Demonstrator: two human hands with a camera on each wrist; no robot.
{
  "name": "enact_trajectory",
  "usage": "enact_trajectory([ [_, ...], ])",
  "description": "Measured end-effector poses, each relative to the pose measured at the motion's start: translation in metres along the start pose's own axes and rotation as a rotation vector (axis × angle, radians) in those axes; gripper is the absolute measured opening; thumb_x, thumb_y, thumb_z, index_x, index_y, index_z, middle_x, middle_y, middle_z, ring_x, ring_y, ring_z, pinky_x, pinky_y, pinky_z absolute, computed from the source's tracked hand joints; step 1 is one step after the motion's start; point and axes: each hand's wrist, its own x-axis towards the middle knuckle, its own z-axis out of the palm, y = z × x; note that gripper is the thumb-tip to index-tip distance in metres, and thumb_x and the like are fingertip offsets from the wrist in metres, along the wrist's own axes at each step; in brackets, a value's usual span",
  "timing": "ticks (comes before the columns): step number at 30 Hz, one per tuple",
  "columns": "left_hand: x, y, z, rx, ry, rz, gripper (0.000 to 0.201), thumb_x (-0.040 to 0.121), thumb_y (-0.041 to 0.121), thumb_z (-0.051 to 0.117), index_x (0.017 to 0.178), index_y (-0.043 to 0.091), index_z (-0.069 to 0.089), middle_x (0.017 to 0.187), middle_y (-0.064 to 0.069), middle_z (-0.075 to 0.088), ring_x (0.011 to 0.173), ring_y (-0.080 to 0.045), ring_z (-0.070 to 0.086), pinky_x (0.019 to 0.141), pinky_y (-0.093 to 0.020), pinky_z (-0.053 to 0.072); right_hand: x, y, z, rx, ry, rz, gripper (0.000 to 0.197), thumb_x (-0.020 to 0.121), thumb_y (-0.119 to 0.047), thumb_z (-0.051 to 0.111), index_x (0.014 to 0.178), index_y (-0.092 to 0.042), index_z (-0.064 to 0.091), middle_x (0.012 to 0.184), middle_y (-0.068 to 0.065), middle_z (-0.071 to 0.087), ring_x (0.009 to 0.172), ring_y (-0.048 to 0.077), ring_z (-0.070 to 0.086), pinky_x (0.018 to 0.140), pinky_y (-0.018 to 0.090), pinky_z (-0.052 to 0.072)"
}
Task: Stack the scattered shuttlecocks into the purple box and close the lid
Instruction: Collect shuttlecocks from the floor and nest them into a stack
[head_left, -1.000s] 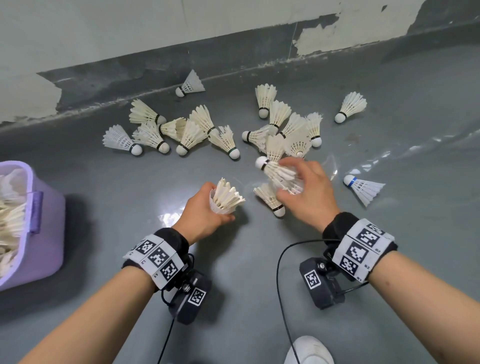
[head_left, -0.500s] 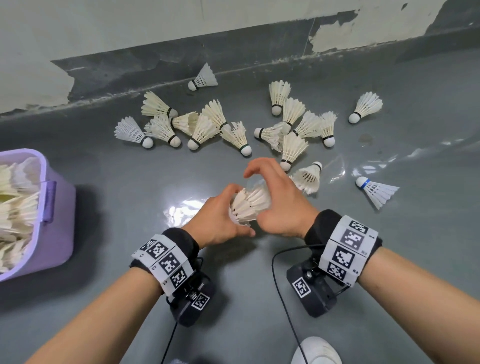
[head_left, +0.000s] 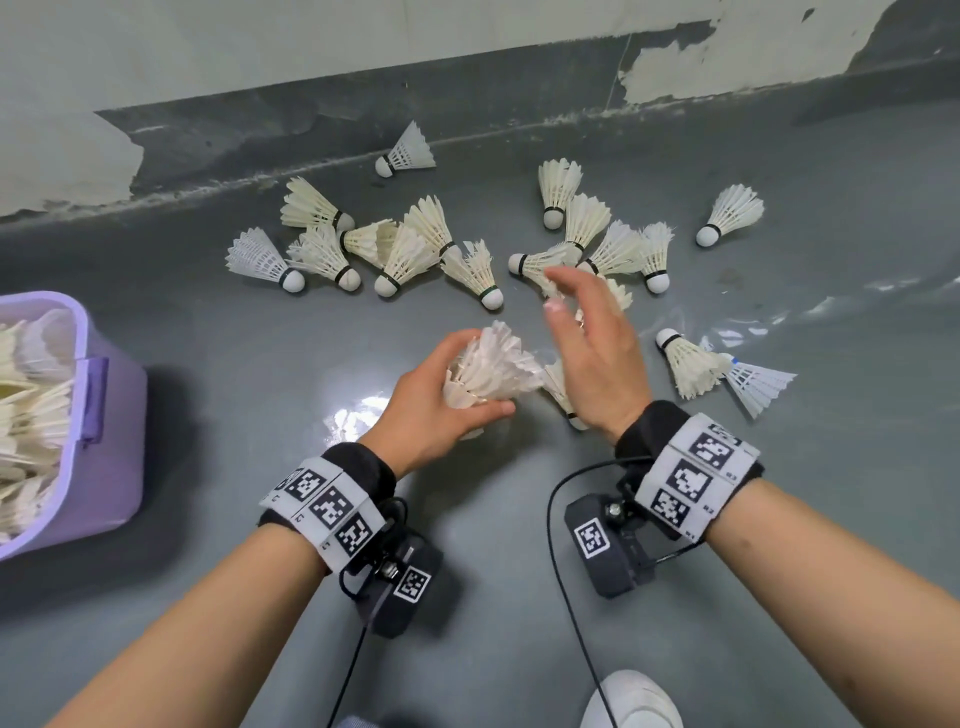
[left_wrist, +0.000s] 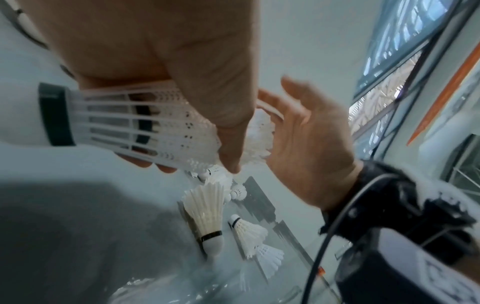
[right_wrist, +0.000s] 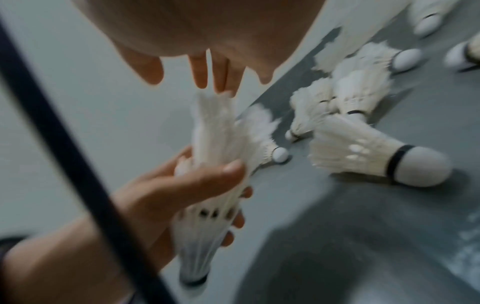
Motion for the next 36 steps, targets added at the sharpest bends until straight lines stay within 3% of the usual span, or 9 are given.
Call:
enact_trajectory([
  [2, -0.002, -0.004, -0.005, -0.01, 0.041, -0.017, 0.064, 0.067, 0.038, 0.083, 0.115, 0.048, 0.042, 0.1, 0.014, 0.062, 0.088, -0.002, 0.06, 0.071, 0.0, 0.04, 0.0, 0.021, -0.006, -0.143, 0.024, 0.135, 0.037, 0.095, -0.03, 0.039, 0.127, -0.018, 0.053, 0.13, 0.004, 0.049, 0.119, 0.012, 0.046, 0.098, 0.02, 0.032],
  [8, -0.006, -0.011, -0.005, 0.028, 0.088, -0.051, 0.068, 0.063, 0.037, 0.086, 0.116, 0.039, 0.042, 0.101, 0.011, 0.056, 0.094, -0.015, 0.058, 0.071, -0.014, 0.039, -0.028, 0.061, 0.003, -0.372, -0.374, 0.328, 0.056, 0.083, -0.029, 0.066, 0.134, -0.035, 0.042, 0.142, 0.011, 0.027, 0.129, 0.028, 0.039, 0.108, 0.031, 0.031],
  [12, -0.01, -0.009, -0.003, 0.069, 0.069, -0.072, 0.075, 0.064, 0.034, 0.086, 0.121, 0.026, 0.038, 0.092, 0.019, 0.046, 0.085, -0.007, 0.052, 0.063, -0.004, 0.035, -0.025, 0.059, 0.0, -0.385, -0.197, 0.326, 0.035, 0.083, -0.021, 0.066, 0.114, -0.023, 0.052, 0.112, 0.009, 0.051, 0.103, 0.029, 0.055, 0.081, 0.024, 0.035],
  [17, -0.009, -0.011, 0.003, 0.076, 0.039, -0.082, 0.078, 0.061, 0.037, 0.087, 0.115, 0.022, 0.033, 0.095, 0.012, 0.051, 0.084, -0.007, 0.053, 0.063, -0.001, 0.037, -0.009, 0.01, -0.008, 0.054, 0.149, 0.247, 0.031, 0.083, -0.027, 0.069, 0.103, -0.026, 0.046, 0.104, -0.001, 0.063, 0.088, 0.013, 0.065, 0.074, 0.014, 0.047],
  [19, -0.009, -0.009, 0.007, 0.081, 0.024, -0.074, 0.078, 0.06, 0.037, 0.088, 0.112, 0.021, 0.033, 0.093, 0.013, 0.051, 0.083, -0.008, 0.053, 0.063, -0.003, 0.038, -0.009, -0.008, -0.003, 0.168, 0.082, 0.235, 0.03, 0.084, -0.026, 0.07, 0.104, -0.023, 0.048, 0.099, -0.005, 0.065, 0.084, 0.006, 0.066, 0.067, 0.005, 0.045],
  [24, -0.009, -0.001, 0.01, 0.058, -0.016, -0.026, 0.087, 0.061, 0.037, 0.087, 0.126, 0.028, 0.031, 0.096, 0.012, 0.055, 0.085, -0.003, 0.057, 0.065, -0.007, 0.041, -0.024, -0.009, 0.01, 0.044, -0.127, 0.121, 0.021, 0.087, -0.036, 0.064, 0.103, -0.026, 0.055, 0.097, -0.012, 0.064, 0.089, -0.005, 0.06, 0.079, 0.012, 0.045],
  [30, -0.005, -0.002, 0.016, 0.034, 0.015, 0.042, 0.091, 0.064, 0.041, 0.085, 0.138, 0.036, 0.031, 0.106, 0.012, 0.059, 0.091, -0.006, 0.058, 0.076, -0.01, 0.043, -0.032, -0.001, 0.003, 0.061, -0.153, 0.237, 0.017, 0.095, -0.037, 0.05, 0.095, -0.025, 0.062, 0.086, -0.016, 0.065, 0.079, 0.006, 0.058, 0.074, 0.022, 0.044],
  [33, 0.002, 0.0, 0.021, 0.026, 0.036, 0.057, 0.078, 0.069, 0.042, 0.081, 0.133, 0.042, 0.036, 0.103, 0.018, 0.059, 0.09, 0.003, 0.056, 0.074, -0.005, 0.041, -0.03, 0.003, -0.005, 0.027, -0.17, 0.242, 0.021, 0.096, -0.037, 0.048, 0.099, -0.026, 0.065, 0.081, -0.018, 0.066, 0.073, 0.001, 0.057, 0.064, 0.01, 0.04],
  [36, 0.01, 0.0, 0.026, 0.024, 0.087, 0.077, 0.058, 0.077, 0.041, 0.074, 0.12, 0.055, 0.038, 0.102, 0.014, 0.06, 0.089, 0.002, 0.057, 0.074, -0.008, 0.041, -0.027, 0.009, -0.014, 0.054, -0.203, 0.272, 0.021, 0.095, -0.039, 0.05, 0.102, -0.03, 0.067, 0.067, -0.032, 0.058, 0.063, -0.007, 0.052, 0.063, 0.011, 0.035],
])
